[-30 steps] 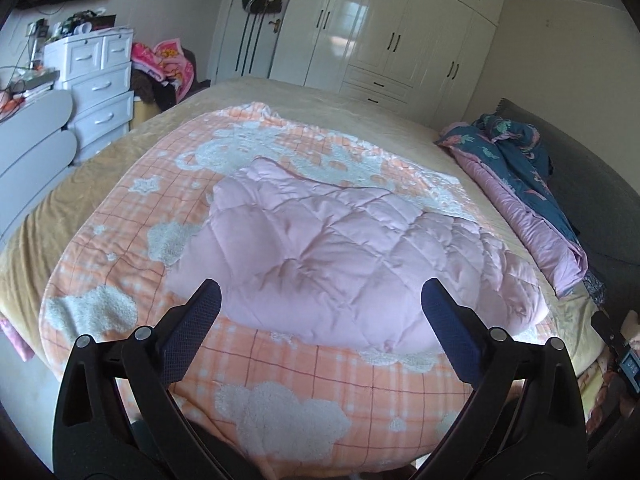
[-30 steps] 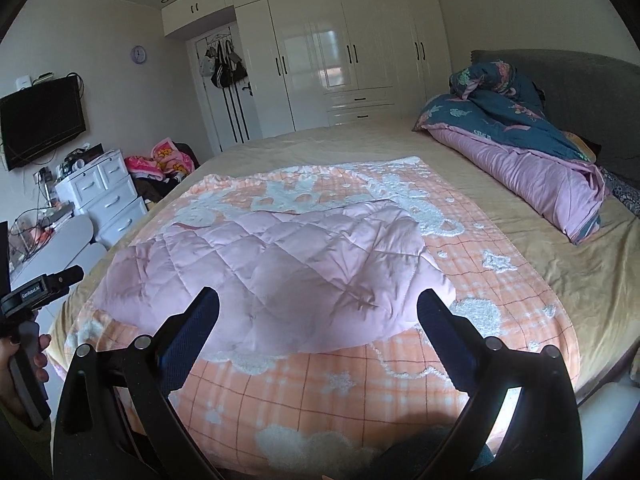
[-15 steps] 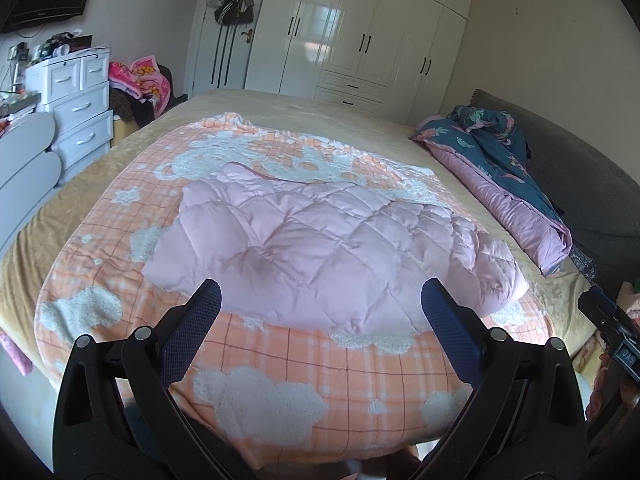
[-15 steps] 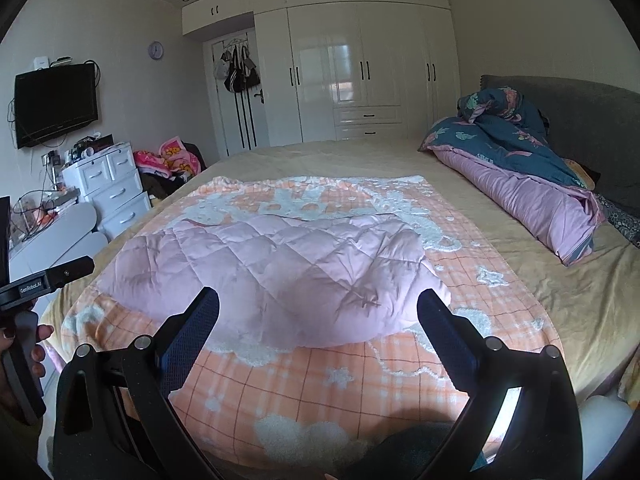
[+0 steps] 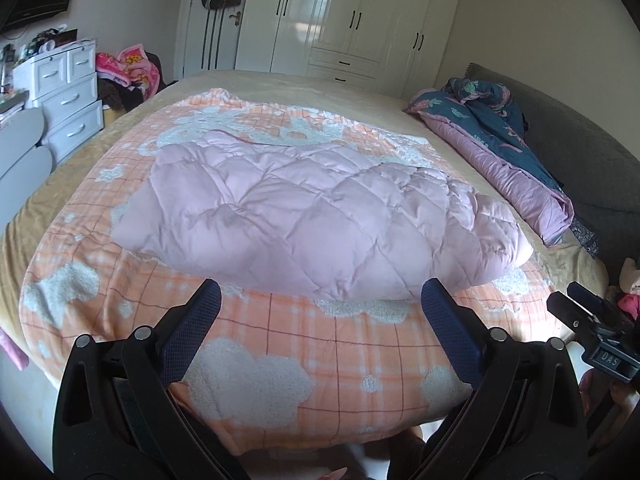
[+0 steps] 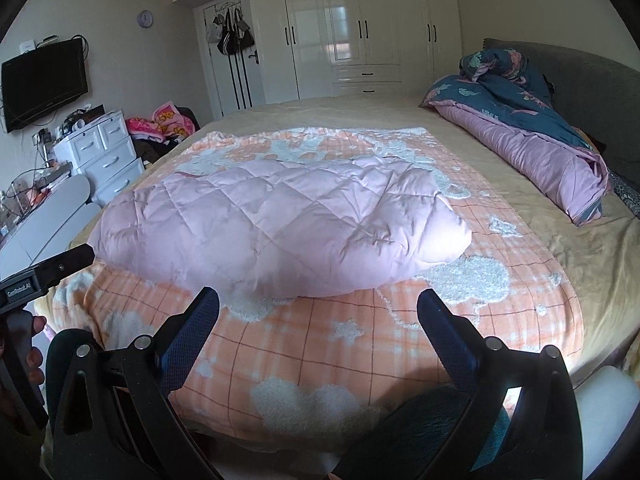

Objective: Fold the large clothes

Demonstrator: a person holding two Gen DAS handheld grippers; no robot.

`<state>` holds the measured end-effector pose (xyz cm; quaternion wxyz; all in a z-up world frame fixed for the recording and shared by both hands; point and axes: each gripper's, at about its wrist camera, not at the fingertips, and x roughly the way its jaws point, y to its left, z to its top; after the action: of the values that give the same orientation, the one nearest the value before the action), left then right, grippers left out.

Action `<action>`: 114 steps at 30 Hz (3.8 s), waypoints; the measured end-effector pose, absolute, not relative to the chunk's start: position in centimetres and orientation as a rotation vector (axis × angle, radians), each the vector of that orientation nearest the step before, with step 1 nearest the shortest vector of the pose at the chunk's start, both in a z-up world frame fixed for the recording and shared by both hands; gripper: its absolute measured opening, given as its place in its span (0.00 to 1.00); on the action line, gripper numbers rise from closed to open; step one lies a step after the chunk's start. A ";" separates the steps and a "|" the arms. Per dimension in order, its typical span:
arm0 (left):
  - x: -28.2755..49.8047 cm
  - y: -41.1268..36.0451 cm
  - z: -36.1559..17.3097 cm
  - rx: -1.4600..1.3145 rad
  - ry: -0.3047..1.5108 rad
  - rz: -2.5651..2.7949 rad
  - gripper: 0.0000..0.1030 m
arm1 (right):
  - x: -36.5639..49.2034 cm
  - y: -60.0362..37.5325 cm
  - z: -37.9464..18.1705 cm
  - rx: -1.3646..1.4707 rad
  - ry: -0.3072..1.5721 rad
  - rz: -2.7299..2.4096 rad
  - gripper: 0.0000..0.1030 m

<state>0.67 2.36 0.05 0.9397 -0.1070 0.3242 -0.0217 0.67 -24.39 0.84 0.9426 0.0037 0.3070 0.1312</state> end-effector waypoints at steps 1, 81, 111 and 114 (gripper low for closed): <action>0.7 2.3 0.0 -0.214 0.665 -0.044 0.91 | 0.6 -24.3 0.8 0.007 0.626 0.271 0.96; 0.2 2.3 0.3 -0.183 0.674 -0.016 0.91 | 0.1 -23.7 1.5 0.000 0.606 0.285 0.96; 0.5 4.3 -0.5 -0.200 0.722 0.023 0.91 | -0.5 -25.7 2.2 -0.009 0.576 0.183 0.96; 0.7 6.0 -1.2 -0.220 0.738 0.076 0.91 | -1.0 -28.5 2.4 0.026 0.545 0.088 0.96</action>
<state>0.65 5.96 -1.17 0.9261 -0.1072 0.3599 0.0370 -1.04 -28.51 2.44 0.9621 0.0130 0.2689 0.0433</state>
